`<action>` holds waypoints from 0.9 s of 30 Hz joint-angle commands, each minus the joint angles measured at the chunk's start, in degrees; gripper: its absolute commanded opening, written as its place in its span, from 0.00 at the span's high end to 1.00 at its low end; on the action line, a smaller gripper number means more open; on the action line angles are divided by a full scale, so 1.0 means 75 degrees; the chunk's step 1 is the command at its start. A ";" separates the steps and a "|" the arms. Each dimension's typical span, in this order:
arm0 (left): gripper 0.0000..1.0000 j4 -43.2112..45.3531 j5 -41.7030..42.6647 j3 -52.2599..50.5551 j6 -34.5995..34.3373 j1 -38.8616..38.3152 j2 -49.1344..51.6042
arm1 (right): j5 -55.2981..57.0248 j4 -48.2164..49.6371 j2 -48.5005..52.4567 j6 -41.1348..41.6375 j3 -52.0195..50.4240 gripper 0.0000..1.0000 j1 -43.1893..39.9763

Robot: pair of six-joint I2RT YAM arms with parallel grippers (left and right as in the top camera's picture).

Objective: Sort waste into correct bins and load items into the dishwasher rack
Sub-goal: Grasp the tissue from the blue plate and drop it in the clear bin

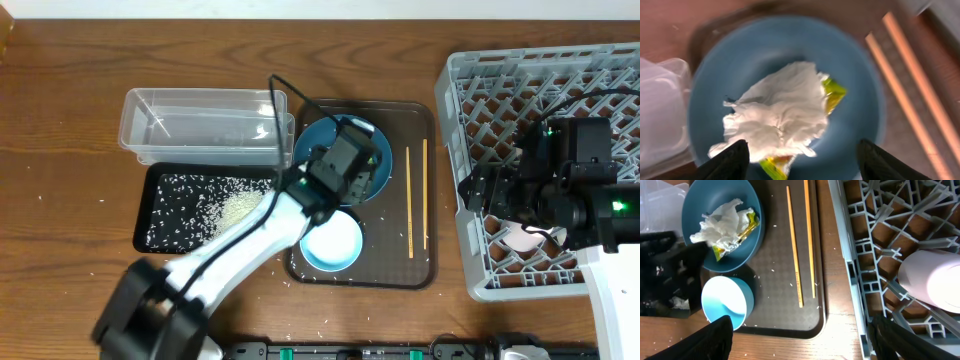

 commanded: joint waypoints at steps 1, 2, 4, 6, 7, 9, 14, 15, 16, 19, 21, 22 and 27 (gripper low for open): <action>0.29 0.0131 0.0414 0.0047 0.0621 0.0090 0.0589 | 0.0050 0.0009 -0.0012 0.0047 -0.0067 0.15 0.0108; 0.29 0.0146 0.0417 0.0047 0.0618 0.0087 0.0749 | 0.0047 0.0006 -0.0012 0.0047 -0.0082 0.15 0.0108; 0.29 0.0143 0.0527 0.0047 0.0618 0.0073 0.1052 | 0.0047 0.0012 -0.0003 0.0047 -0.0131 0.15 0.0108; 0.29 0.0146 0.0691 0.0047 0.0621 0.0058 0.1309 | 0.0047 0.0067 0.0009 0.0050 -0.0198 0.15 0.0108; 0.29 0.0146 0.0697 0.0047 0.0621 0.0058 0.1402 | 0.0047 0.0108 0.0017 0.0050 -0.0239 0.15 0.0108; 0.34 0.0204 0.0667 0.0047 0.0621 0.0061 0.1513 | 0.0044 0.0172 0.0026 0.0050 -0.0329 0.15 0.0108; 0.69 0.0618 0.0635 0.0047 0.0959 0.0090 0.1539 | 0.0044 0.0204 0.0026 0.0050 -0.0460 0.15 0.0108; 0.79 0.0635 0.0638 0.0047 0.0956 0.0087 0.1539 | 0.0044 0.0201 0.0026 0.0050 -0.0460 0.15 0.0108; 0.86 0.0624 0.0641 0.0047 0.0953 0.0087 0.1536 | 0.0044 0.0201 0.0023 0.0047 -0.0460 0.15 0.0108; 0.94 0.0463 0.0647 0.0050 0.0892 0.0082 0.1425 | 0.0044 0.0198 0.0026 0.0047 -0.0460 0.15 0.0108; 0.94 0.0256 0.0647 0.0087 0.0726 0.0082 0.1154 | 0.0044 0.0198 0.0023 0.0047 -0.0460 0.15 0.0108; 0.94 0.0117 0.0644 0.0125 0.0621 0.0082 0.0938 | 0.0047 0.0198 0.0023 0.0044 -0.0460 0.15 0.0108; 0.94 -0.0344 0.0638 0.0169 0.0545 0.0108 -0.0443 | 0.0047 0.0201 0.0023 0.0047 -0.0460 0.15 0.0105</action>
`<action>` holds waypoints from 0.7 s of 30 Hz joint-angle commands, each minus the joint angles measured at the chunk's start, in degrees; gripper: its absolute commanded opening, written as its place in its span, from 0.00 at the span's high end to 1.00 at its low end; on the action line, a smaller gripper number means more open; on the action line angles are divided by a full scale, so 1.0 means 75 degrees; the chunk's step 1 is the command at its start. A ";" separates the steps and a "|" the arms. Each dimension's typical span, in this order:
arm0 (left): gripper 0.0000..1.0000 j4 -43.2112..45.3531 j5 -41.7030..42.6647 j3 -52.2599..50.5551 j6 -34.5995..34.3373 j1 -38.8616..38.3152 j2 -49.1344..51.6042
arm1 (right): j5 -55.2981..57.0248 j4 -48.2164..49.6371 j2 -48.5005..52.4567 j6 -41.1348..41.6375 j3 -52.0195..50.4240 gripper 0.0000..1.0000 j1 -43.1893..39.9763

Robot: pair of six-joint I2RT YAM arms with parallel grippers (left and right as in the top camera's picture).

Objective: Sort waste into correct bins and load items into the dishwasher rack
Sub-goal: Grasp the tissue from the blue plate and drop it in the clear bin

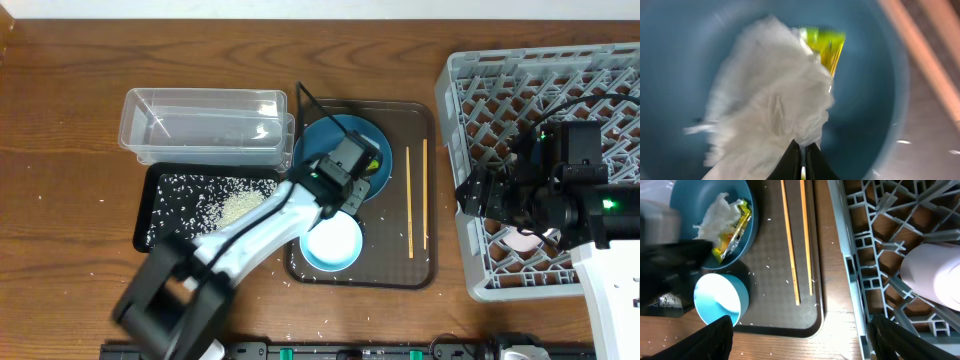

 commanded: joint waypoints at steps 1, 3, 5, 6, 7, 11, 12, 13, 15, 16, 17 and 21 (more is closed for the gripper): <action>0.94 -0.0184 -0.0038 0.0181 -0.0125 0.0087 -0.1250 | 0.0044 0.0000 0.0009 0.0041 -0.0029 0.15 0.0105; 0.94 -0.0329 -0.0041 0.0181 -0.0122 0.0256 -0.1667 | 0.0044 0.0000 0.0009 0.0044 -0.0029 0.15 0.0108; 0.94 -0.0463 -0.0032 0.0181 -0.0128 0.0548 -0.1920 | 0.0041 0.0000 0.0009 0.0044 -0.0029 0.15 0.0108; 0.94 -0.0490 -0.0029 0.0181 -0.0149 0.0662 -0.1961 | 0.0044 0.0000 0.0009 0.0044 -0.0029 0.15 0.0108; 0.94 -0.0533 0.0041 0.0181 -0.0154 0.0799 -0.1988 | 0.0044 0.0006 0.0009 0.0044 -0.0029 0.15 0.0108; 0.94 -0.0560 0.0845 0.0181 -0.0149 0.1186 -0.1988 | 0.0044 0.0006 0.0009 0.0044 -0.0029 0.15 0.0108; 0.94 -0.0568 0.0688 0.0181 -0.0146 0.1224 -0.2002 | 0.0044 0.0006 0.0009 0.0041 -0.0029 0.15 0.0105; 0.94 -0.0583 0.0332 0.0181 -0.0154 0.1297 -0.2046 | 0.0044 0.0003 0.0012 0.0044 -0.0029 0.15 0.0105; 0.94 -0.0490 -0.0245 0.0181 -0.0172 0.1533 -0.2151 | 0.0044 -0.0015 0.0009 0.0044 -0.0029 0.15 0.0108; 0.94 -0.0373 -0.0370 0.0181 -0.0178 0.1708 -0.2215 | 0.0044 -0.0029 0.0009 0.0044 -0.0029 0.15 0.0108; 0.94 -0.0254 -0.0396 0.0181 -0.0178 0.1900 -0.2259 | 0.0044 -0.0032 0.0009 0.0044 -0.0029 0.15 0.0108; 0.94 0.0169 -0.0391 0.0181 -0.0178 0.2827 -0.2215 | 0.0041 0.0006 0.0009 0.0047 -0.0029 0.14 0.0108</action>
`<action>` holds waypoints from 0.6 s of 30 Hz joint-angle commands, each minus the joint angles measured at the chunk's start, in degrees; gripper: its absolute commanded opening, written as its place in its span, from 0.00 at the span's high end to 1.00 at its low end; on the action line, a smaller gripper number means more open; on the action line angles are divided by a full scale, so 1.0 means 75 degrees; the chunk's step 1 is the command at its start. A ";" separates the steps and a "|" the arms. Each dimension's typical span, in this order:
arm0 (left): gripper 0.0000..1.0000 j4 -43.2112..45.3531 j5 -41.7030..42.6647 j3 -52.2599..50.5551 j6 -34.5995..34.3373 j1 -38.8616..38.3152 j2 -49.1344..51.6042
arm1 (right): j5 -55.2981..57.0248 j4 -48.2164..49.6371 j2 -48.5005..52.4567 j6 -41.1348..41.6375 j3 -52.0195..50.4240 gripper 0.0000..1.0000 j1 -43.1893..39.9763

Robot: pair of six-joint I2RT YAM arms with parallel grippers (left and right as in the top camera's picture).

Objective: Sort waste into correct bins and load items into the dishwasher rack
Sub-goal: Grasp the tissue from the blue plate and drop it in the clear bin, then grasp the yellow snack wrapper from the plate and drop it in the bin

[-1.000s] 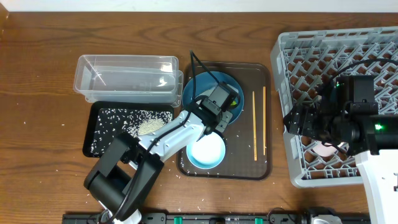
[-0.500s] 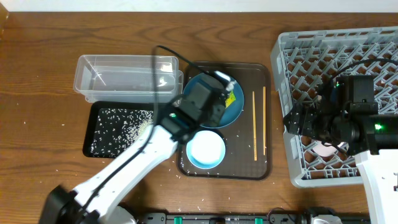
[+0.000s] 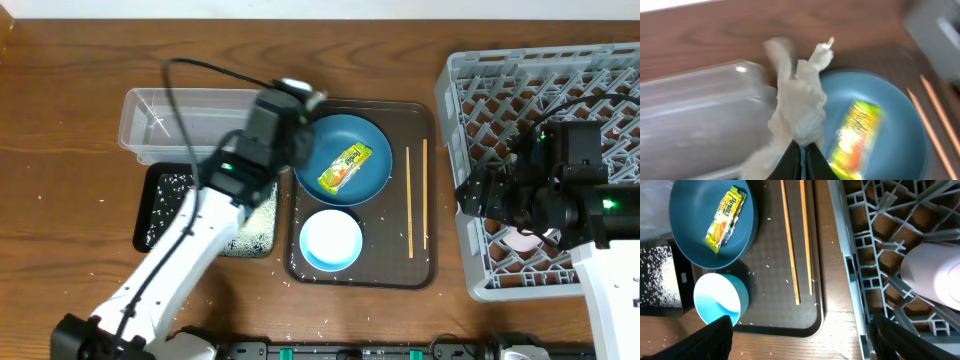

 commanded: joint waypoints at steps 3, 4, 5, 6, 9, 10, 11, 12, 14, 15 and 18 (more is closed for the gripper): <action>0.94 0.0239 -0.0312 0.0050 -0.0093 0.1064 0.0187 | 0.0044 0.0044 0.0012 0.0052 -0.0026 0.14 0.0108; 0.94 0.0259 -0.0289 0.0050 -0.0093 0.1195 0.0306 | 0.0044 0.0058 0.0012 0.0061 -0.0026 0.14 0.0108; 0.87 0.0259 -0.0134 0.0050 -0.0087 0.1323 0.0475 | 0.0044 0.0073 0.0012 0.0082 -0.0026 0.14 0.0108; 0.75 0.0248 0.0087 0.0050 -0.0087 0.1396 0.0580 | 0.0047 0.0079 0.0012 0.0137 -0.0026 0.14 0.0108; 0.36 0.0146 0.0828 0.0050 -0.0058 0.1422 0.0708 | 0.0047 0.0085 0.0012 0.0134 -0.0026 0.14 0.0108; 0.33 0.0082 0.1072 0.0058 -0.0064 0.1390 0.0644 | 0.0047 0.0082 0.0012 0.0134 -0.0026 0.14 0.0108; 0.28 0.0041 0.1282 0.0058 -0.0067 0.1320 0.0560 | 0.0047 0.0082 0.0012 0.0134 -0.0026 0.14 0.0105; 0.28 0.0017 0.1399 0.0058 -0.0067 0.1253 0.0481 | 0.0047 0.0082 0.0012 0.0134 -0.0026 0.14 0.0108; 0.28 -0.0090 0.1620 0.0058 -0.0067 0.0953 0.0274 | 0.0044 0.0070 0.0012 0.0131 -0.0026 0.14 0.0108; 0.28 -0.0157 0.1711 0.0058 -0.0067 0.0781 0.0207 | 0.0047 0.0067 0.0012 0.0134 -0.0026 0.14 0.0108; 0.28 -0.0449 0.1816 0.0050 0.0254 -0.0006 0.0224 | 0.0047 0.0070 0.0012 0.0131 -0.0026 0.14 0.0108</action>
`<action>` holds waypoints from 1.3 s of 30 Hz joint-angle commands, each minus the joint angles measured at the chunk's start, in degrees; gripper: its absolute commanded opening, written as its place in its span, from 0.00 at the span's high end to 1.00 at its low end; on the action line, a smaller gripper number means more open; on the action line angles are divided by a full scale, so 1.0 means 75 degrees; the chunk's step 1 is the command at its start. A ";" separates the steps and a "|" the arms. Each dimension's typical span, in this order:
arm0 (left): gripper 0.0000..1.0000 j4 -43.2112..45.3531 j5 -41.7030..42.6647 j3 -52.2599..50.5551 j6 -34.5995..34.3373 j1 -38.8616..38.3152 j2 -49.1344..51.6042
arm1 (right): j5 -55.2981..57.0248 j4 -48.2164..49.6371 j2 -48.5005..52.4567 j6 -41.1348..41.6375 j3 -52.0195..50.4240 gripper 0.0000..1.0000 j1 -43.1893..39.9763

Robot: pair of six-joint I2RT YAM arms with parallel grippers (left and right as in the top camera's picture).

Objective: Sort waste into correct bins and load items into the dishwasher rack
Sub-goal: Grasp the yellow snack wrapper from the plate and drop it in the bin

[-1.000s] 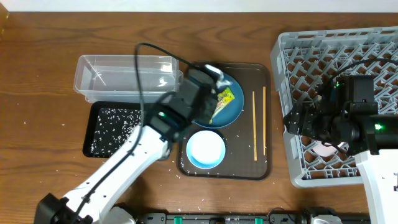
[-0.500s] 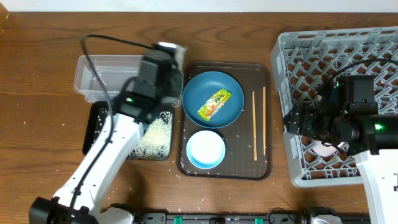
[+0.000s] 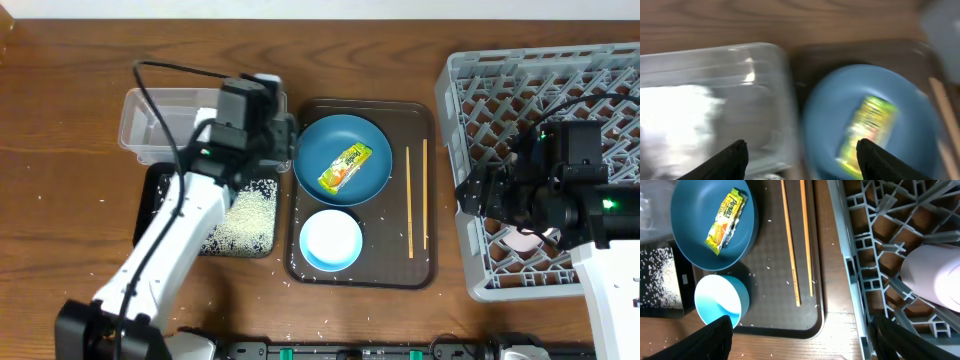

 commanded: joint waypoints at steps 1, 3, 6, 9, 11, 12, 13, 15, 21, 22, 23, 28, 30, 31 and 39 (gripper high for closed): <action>0.28 -0.0248 0.0440 0.0050 0.0729 -0.0935 -0.0015 | 0.0047 0.0026 0.0012 0.0099 -0.0026 0.14 0.0108; 0.28 -0.0321 0.0434 0.0032 0.1594 -0.1498 0.0242 | 0.0047 0.0029 0.0012 0.0099 -0.0026 0.14 0.0108; 0.28 -0.0207 0.0055 0.0023 0.2127 -0.2087 0.0758 | 0.0047 0.0020 0.0012 0.0099 -0.0026 0.14 0.0108; 0.28 0.0163 -0.0428 0.0023 0.2127 -0.2372 0.1378 | 0.0044 0.0012 0.0012 0.0099 -0.0026 0.14 0.0108; 0.28 0.0393 -0.0420 0.0023 0.2124 -0.2419 0.1754 | 0.0044 0.0003 0.0012 0.0099 -0.0026 0.14 0.0108; 0.28 0.0504 -0.0423 0.0023 0.2124 -0.2425 0.1944 | 0.0044 0.0003 0.0012 0.0099 -0.0026 0.14 0.0108; 0.28 0.0612 -0.0420 0.0023 0.2122 -0.2425 0.2159 | 0.0044 0.0003 0.0012 0.0099 -0.0026 0.14 0.0108; 0.28 0.0766 -0.0420 0.0023 0.2122 -0.2425 0.2527 | 0.0044 0.0009 0.0012 0.0102 -0.0026 0.14 0.0108; 0.34 0.0898 -0.0420 0.0023 0.2037 -0.2425 0.2981 | 0.0044 0.0012 0.0012 0.0099 -0.0026 0.14 0.0108; 0.39 0.0921 -0.0420 0.0023 0.2037 -0.2425 0.3002 | 0.0044 0.0012 0.0012 0.0099 -0.0026 0.14 0.0108; 0.44 0.0921 -0.0420 0.0023 0.2037 -0.2425 0.3022 | 0.0044 0.0012 0.0012 0.0099 -0.0026 0.14 0.0108; 0.58 0.0912 -0.0425 0.0000 0.2040 -0.2425 0.3261 | 0.0044 0.0012 0.0012 0.0099 -0.0026 0.14 0.0108; 0.67 0.0924 -0.0425 0.0000 0.2037 -0.2425 0.3314 | 0.0044 0.0006 0.0012 0.0102 -0.0026 0.14 0.0108; 0.74 0.0930 -0.0425 0.0000 0.2031 -0.2425 0.3314 | 0.0044 -0.0003 0.0012 0.0099 -0.0026 0.14 0.0108; 0.94 0.0892 -0.0417 0.0160 0.0510 -0.2419 0.2486 | 0.0044 -0.0038 0.0012 0.0099 -0.0026 0.15 0.0108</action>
